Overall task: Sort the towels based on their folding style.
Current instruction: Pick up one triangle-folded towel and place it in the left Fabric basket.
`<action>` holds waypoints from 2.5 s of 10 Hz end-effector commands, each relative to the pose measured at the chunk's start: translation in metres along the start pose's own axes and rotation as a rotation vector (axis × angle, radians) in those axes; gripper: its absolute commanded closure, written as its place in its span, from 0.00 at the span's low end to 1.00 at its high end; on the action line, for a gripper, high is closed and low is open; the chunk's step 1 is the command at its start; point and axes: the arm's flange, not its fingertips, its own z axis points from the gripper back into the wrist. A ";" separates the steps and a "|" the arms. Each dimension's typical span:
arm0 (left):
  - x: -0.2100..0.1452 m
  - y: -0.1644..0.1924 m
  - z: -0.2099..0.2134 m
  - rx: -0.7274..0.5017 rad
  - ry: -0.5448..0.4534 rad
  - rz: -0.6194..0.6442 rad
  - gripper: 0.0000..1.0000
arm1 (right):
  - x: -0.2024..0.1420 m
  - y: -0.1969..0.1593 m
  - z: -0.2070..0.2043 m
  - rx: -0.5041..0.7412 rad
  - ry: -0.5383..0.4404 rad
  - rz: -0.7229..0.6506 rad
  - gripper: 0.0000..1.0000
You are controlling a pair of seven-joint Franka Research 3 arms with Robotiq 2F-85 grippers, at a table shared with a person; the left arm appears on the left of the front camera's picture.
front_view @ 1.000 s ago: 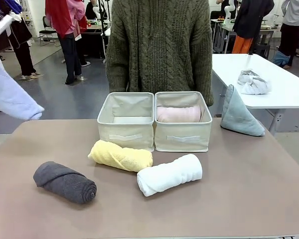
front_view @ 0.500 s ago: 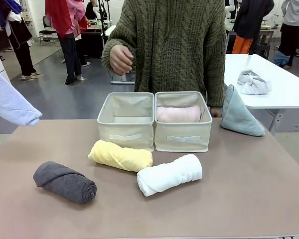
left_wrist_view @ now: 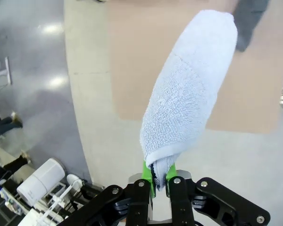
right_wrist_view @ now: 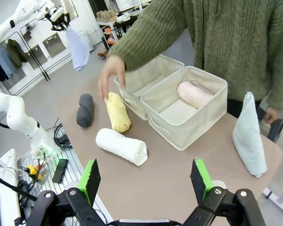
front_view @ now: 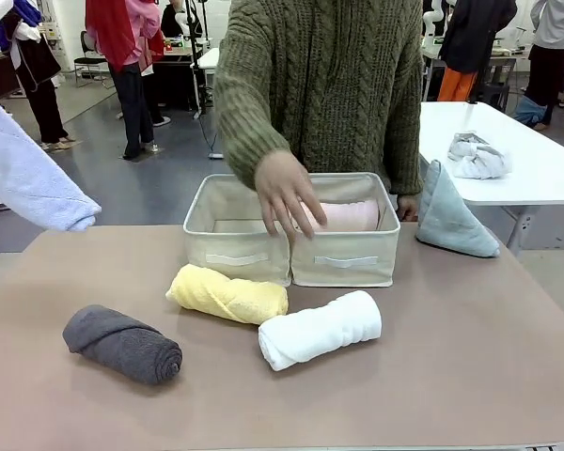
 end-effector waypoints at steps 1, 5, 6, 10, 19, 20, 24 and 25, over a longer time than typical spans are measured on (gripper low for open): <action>0.018 -0.006 0.016 -0.113 -0.042 0.019 0.88 | 0.001 0.000 0.000 0.013 -0.023 0.013 0.00; -0.096 -0.044 0.029 -0.150 0.063 0.083 0.88 | 0.001 0.000 0.000 0.013 -0.023 0.013 0.00; -0.118 -0.061 0.032 -0.131 0.062 0.111 0.88 | 0.001 0.000 0.000 0.013 -0.023 0.013 0.00; -0.116 -0.067 0.031 -0.143 0.082 0.221 0.88 | 0.001 0.000 0.000 0.013 -0.023 0.013 0.00; -0.132 -0.070 0.035 -0.143 0.059 0.173 0.88 | 0.001 0.000 0.000 0.013 -0.023 0.013 0.00; -0.132 -0.070 0.035 -0.143 0.059 0.173 0.88 | 0.001 0.000 0.000 0.013 -0.023 0.013 0.00; -0.084 -0.064 0.056 -0.198 -0.069 0.387 0.88 | 0.001 0.000 0.000 0.013 -0.023 0.013 0.00; -0.052 -0.066 0.073 -0.236 -0.095 0.487 0.88 | 0.001 0.000 0.000 0.013 -0.023 0.013 0.00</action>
